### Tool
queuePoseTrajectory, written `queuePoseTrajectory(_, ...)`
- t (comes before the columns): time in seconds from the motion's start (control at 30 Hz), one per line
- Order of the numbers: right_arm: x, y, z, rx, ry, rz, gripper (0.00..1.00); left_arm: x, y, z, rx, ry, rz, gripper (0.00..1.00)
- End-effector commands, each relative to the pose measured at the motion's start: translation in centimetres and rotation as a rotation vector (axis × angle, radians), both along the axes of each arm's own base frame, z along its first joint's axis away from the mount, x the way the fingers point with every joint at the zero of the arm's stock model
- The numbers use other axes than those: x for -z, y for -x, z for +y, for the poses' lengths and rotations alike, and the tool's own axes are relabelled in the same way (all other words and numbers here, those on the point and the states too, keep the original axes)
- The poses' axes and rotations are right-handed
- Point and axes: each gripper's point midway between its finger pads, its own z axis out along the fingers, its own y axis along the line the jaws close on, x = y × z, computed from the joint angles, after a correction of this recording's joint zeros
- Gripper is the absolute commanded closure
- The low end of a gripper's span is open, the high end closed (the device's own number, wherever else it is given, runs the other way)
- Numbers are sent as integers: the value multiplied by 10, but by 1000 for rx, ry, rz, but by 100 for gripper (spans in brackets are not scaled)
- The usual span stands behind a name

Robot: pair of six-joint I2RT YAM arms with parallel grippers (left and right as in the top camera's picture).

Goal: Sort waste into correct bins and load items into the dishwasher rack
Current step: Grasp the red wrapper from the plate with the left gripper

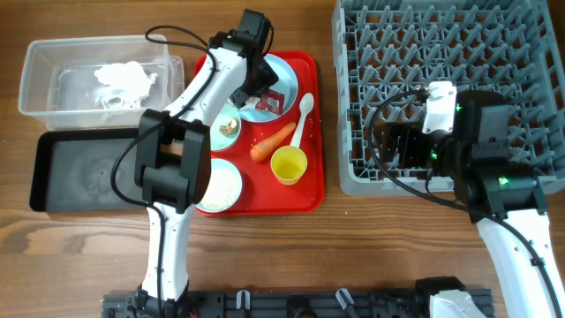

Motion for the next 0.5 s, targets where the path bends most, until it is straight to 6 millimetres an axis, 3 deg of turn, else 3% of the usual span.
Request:
queuePoseTrajectory(0.0,-5,-2,2,2,-23,-2,0,18,1,3,-3,-27,25,35)
queuePoseTrajectory(0.03,-5,-2,2,2,-23,-1,0,22,2,4,-1,-30,33,39)
queuePoseTrajectory(0.07,-5,-2,2,3,-23,-1,0,30,4,4,1,-35,49,50)
queuePoseTrajectory(0.17,-5,-2,2,3,-23,0,0,51,14,0,12,-41,107,94)
queuePoseTrajectory(0.27,-5,-2,2,3,-23,-1,0,47,8,-1,11,-31,81,96)
queuePoseTrajectory(0.33,-5,-2,2,3,-23,-2,0,33,-1,-4,35,14,54,96)
queuePoseTrajectory(0.4,-5,-2,2,3,-23,-1,0,3,-19,-2,97,46,-9,96)
queuePoseTrajectory(0.47,-5,-2,2,2,-23,-2,0,-47,-37,19,80,54,-87,96)
